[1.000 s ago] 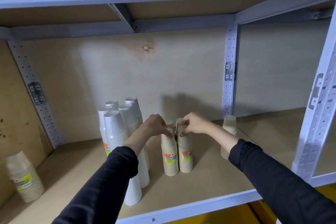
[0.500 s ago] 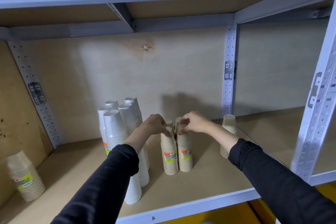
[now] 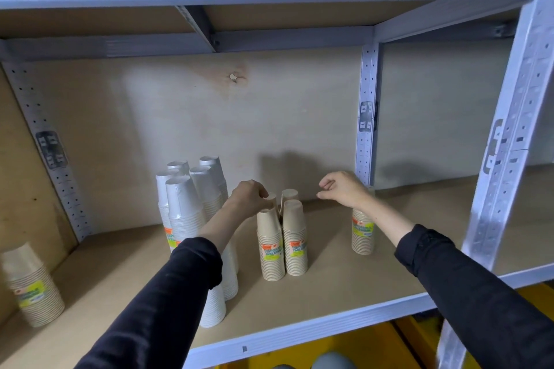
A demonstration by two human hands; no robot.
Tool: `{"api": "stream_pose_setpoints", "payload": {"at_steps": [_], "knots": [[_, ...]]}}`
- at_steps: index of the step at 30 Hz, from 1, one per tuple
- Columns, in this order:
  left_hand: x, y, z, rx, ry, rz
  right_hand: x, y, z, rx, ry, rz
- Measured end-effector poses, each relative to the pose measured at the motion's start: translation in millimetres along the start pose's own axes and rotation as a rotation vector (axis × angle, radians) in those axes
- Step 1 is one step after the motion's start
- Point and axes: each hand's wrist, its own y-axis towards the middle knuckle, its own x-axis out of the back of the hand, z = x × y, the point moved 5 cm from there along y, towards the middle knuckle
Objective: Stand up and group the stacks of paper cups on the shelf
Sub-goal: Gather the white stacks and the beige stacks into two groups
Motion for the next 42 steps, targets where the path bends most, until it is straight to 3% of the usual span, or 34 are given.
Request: {"api": "stream_pose_setpoints", "payload": {"at_steps": [7, 26, 42], "knots": [[-4, -6, 0, -0.009, 0.002, 0.016, 34, -13, -42, -0.126, -0.127, -0.176], [-1, -9, 6, -0.01, 0.009, 0.01, 39, -10, -82, -0.402, -0.004, -0.213], [1, -18, 9, -0.011, 0.037, -0.011, 25, -17, -55, -0.315, 0.056, -0.141]]}}
